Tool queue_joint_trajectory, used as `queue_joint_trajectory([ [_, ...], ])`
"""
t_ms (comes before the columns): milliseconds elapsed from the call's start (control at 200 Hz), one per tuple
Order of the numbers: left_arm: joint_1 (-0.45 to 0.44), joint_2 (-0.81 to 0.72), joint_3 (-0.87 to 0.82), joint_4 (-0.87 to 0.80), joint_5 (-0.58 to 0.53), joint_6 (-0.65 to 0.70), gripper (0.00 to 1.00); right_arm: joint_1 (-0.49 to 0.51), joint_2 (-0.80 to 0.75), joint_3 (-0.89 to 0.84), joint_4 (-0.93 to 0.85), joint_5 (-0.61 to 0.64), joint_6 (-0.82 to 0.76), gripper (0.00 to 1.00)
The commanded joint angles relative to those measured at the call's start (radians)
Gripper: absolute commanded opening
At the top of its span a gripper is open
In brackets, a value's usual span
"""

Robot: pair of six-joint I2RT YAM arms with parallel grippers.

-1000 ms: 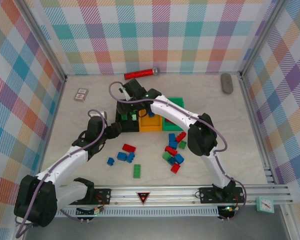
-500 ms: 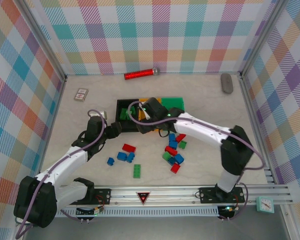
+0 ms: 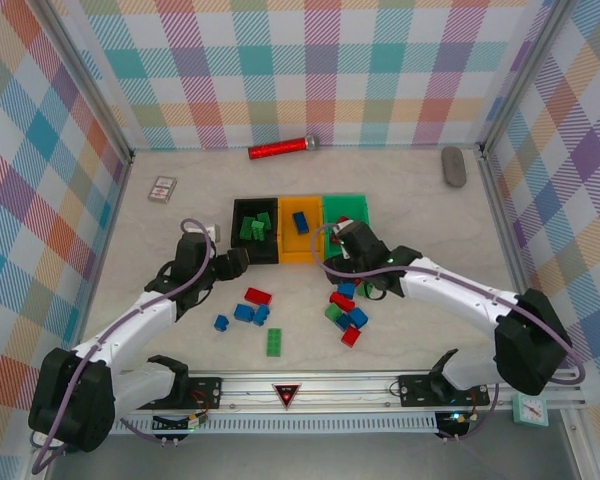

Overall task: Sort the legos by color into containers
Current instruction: Pick up the lego from the middle-left of the table.

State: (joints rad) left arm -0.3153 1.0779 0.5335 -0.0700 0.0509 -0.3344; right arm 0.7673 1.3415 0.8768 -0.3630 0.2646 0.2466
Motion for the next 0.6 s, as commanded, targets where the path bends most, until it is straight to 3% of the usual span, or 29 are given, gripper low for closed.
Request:
queue_joint_trajectory([
  [0,0.003,-0.014,-0.021,-0.086,0.110,-0.023,0.72,0.000,-0.062,-0.064,0.089,0.013,-0.032,0.67],
  [305,-0.126,0.012,0.060,-0.344,0.123,-0.045,0.74,-0.007,-0.201,-0.268,0.253,0.048,-0.049,0.67],
  [595,-0.272,0.226,0.240,-0.554,-0.052,0.002,0.80,-0.006,-0.280,-0.346,0.279,0.122,-0.025,0.68],
])
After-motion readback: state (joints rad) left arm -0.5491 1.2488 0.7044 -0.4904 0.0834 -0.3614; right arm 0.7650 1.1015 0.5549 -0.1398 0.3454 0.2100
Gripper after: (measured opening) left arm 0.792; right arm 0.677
